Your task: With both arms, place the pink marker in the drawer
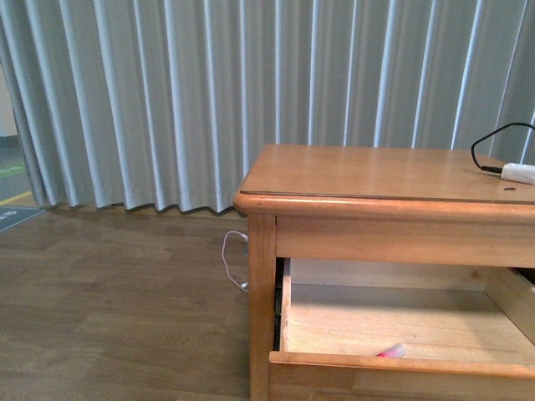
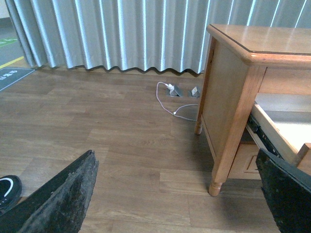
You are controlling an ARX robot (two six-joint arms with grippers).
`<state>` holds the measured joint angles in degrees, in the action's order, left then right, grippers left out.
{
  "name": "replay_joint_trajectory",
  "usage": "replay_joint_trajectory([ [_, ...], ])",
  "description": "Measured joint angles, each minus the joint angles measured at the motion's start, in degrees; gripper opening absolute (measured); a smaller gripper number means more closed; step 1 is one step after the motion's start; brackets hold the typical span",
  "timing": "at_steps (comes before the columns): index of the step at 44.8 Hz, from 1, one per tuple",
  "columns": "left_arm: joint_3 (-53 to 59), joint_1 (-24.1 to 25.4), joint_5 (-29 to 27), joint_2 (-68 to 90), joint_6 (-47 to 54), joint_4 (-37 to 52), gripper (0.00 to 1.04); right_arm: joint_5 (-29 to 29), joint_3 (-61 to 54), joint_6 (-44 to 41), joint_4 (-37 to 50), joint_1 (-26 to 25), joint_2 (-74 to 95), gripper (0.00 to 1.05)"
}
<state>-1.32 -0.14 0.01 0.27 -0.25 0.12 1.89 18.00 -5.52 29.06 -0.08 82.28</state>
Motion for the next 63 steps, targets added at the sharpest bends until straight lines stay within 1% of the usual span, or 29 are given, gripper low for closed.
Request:
replay_joint_trajectory([
  [3, 0.00, 0.00, 0.00, 0.00, 0.00, 0.00, 0.98, 0.46, 0.33, 0.79, 5.92, 0.13, 4.81, 0.96],
  [9, 0.00, 0.00, 0.00, 0.00, 0.00, 0.00, 0.98, 0.96, 1.81, 1.90, 13.27, 0.35, 11.69, 0.96],
  [18, 0.00, 0.00, -0.02, -0.02, 0.00, -0.02, 0.98, 2.12, 7.50, 4.61, 18.56, 1.20, 21.00, 0.96],
  [30, 0.00, 0.00, -0.02, -0.02, 0.00, -0.02, 0.98, 3.10, 18.45, 6.14, 18.47, 3.02, 28.44, 0.96],
  [47, 0.00, 0.00, -0.02, -0.02, 0.00, -0.02, 0.98, 5.92, 35.39, 9.68, 13.90, 5.53, 37.51, 0.96],
  [56, 0.00, 0.00, -0.02, -0.02, 0.00, -0.02, 0.98, 6.91, 41.81, 10.84, 11.89, 5.86, 41.07, 0.96],
  [63, 0.00, 0.00, -0.02, -0.02, 0.00, -0.02, 0.98, 7.10, 43.67, 11.37, 11.67, 5.90, 42.42, 0.96],
])
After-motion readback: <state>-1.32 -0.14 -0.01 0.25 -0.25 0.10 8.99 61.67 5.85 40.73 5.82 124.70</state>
